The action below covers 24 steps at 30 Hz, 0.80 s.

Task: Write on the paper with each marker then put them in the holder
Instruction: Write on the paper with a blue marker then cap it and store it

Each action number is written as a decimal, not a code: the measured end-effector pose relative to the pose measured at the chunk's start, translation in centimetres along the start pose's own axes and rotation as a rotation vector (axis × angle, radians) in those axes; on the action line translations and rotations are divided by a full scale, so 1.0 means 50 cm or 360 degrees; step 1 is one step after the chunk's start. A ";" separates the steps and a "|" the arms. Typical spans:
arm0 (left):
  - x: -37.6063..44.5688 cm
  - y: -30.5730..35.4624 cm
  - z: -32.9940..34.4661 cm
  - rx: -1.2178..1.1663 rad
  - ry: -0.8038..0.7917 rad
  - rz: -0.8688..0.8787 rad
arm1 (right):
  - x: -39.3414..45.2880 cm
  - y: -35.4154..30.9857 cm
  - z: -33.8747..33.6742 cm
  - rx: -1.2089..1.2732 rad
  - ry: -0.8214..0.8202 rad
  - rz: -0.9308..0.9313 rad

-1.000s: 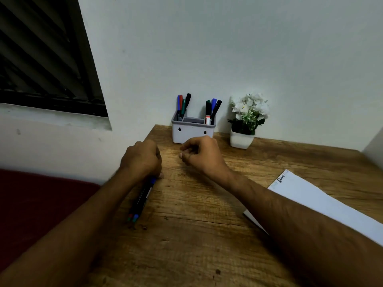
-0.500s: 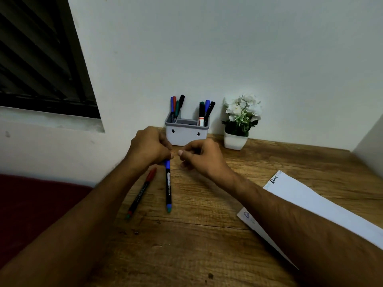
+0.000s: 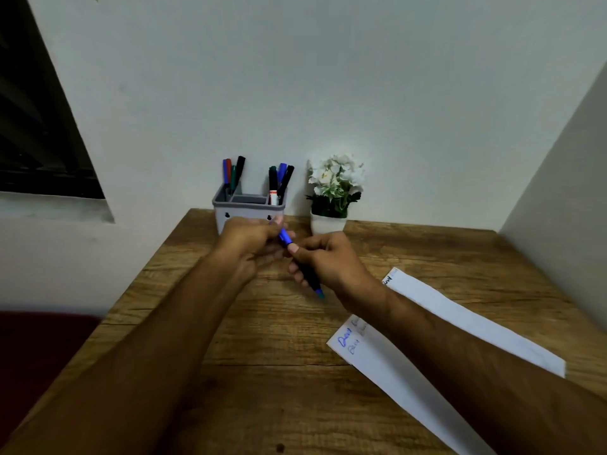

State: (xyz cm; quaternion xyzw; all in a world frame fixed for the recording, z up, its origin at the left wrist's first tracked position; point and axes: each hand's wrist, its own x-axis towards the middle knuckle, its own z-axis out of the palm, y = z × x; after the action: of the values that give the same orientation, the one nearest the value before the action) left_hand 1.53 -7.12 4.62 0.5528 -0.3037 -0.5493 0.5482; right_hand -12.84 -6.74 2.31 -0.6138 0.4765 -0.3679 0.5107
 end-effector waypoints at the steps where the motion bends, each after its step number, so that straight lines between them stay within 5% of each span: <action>1: 0.002 -0.007 0.015 -0.0080 -0.0040 -0.0119 | -0.003 0.001 -0.010 -0.0036 0.0036 0.0019; 12: 0.000 -0.067 0.178 -0.0574 -0.0193 -0.0283 | -0.030 0.016 -0.139 0.0637 -0.0033 0.0513; 16: 0.034 -0.048 0.164 -0.0924 0.0048 -0.0111 | -0.072 0.039 -0.172 0.0608 -0.0164 0.0736; 18: 0.050 -0.041 0.143 -0.0504 0.0136 0.0077 | -0.091 0.051 -0.186 0.0552 -0.0069 0.0709; 21: 0.040 -0.067 0.149 0.0591 -0.0024 0.0454 | -0.098 0.052 -0.203 0.0503 0.0187 0.0496; 24: 0.047 -0.095 0.137 0.1546 0.0096 0.0973 | -0.106 0.046 -0.210 0.0438 0.0245 0.0368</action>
State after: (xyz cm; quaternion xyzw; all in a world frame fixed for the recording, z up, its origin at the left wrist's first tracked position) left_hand -5.67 -10.19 0.93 0.6436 -0.6516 -0.1472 0.3735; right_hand -24.64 -4.63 2.42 -0.4494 0.5266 -0.4143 0.5908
